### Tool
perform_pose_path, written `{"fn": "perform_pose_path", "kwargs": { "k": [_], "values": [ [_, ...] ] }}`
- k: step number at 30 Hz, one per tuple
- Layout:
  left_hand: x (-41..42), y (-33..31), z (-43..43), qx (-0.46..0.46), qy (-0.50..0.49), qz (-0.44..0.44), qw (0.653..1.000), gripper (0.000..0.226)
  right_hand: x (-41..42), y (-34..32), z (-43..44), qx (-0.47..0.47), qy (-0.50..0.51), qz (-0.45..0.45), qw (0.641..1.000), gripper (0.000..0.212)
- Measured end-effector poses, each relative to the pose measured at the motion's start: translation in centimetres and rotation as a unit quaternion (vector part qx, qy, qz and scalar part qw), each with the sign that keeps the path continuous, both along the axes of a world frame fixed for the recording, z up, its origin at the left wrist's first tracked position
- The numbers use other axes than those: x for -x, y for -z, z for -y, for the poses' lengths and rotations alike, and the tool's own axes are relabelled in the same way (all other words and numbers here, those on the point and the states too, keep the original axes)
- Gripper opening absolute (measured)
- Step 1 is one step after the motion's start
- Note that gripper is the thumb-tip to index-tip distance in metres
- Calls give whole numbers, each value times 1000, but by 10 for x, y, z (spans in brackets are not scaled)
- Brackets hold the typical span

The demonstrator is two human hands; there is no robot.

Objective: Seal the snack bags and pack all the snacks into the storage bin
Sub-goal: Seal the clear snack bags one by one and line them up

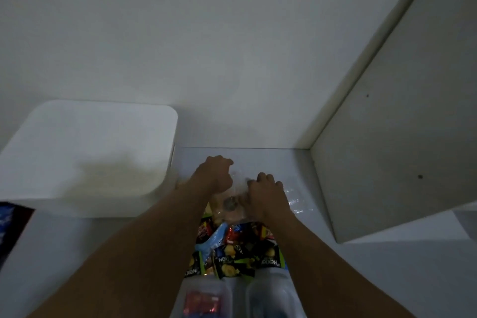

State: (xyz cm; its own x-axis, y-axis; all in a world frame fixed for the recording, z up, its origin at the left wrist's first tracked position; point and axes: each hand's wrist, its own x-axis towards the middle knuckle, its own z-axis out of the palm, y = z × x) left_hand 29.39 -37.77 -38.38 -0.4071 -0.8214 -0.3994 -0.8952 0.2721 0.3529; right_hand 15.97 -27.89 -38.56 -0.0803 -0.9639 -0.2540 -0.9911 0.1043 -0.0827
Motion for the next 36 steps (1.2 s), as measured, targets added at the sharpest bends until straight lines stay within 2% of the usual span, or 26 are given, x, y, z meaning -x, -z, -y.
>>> {"fn": "perform_pose_path", "kwargs": {
  "k": [4,6,8,10,14,18,24,30,33,36],
  "values": [
    [3,16,6,-19,-13,-22,999,50,-8,11,8,3,25,-36,999,41],
    [2,18,8,-20,-25,-45,998,39,-12,11,11,4,45,-27,999,39],
    [1,13,7,-18,-28,-65,997,32,-14,6,13,6,71,12,997,40],
    [-1,3,4,-19,-31,-79,996,30,-16,0,13,4,98,68,993,32],
    [1,-27,-4,-13,-34,-76,996,28,-17,-28,9,-19,172,240,955,18],
    [-2,-70,-9,8,-47,-96,994,30,-9,-64,3,-24,164,310,936,12],
    [-7,-136,-23,39,-103,-169,979,26,7,-131,-9,41,148,343,927,14],
    [-5,-213,-40,68,-150,-270,949,17,34,-218,-9,161,125,325,924,9],
    [-4,-246,-48,48,-167,-357,918,3,44,-260,-8,199,104,328,918,9],
    [-5,-277,-59,10,-181,-426,886,8,47,-296,-9,216,78,322,919,10]
  ]
}}
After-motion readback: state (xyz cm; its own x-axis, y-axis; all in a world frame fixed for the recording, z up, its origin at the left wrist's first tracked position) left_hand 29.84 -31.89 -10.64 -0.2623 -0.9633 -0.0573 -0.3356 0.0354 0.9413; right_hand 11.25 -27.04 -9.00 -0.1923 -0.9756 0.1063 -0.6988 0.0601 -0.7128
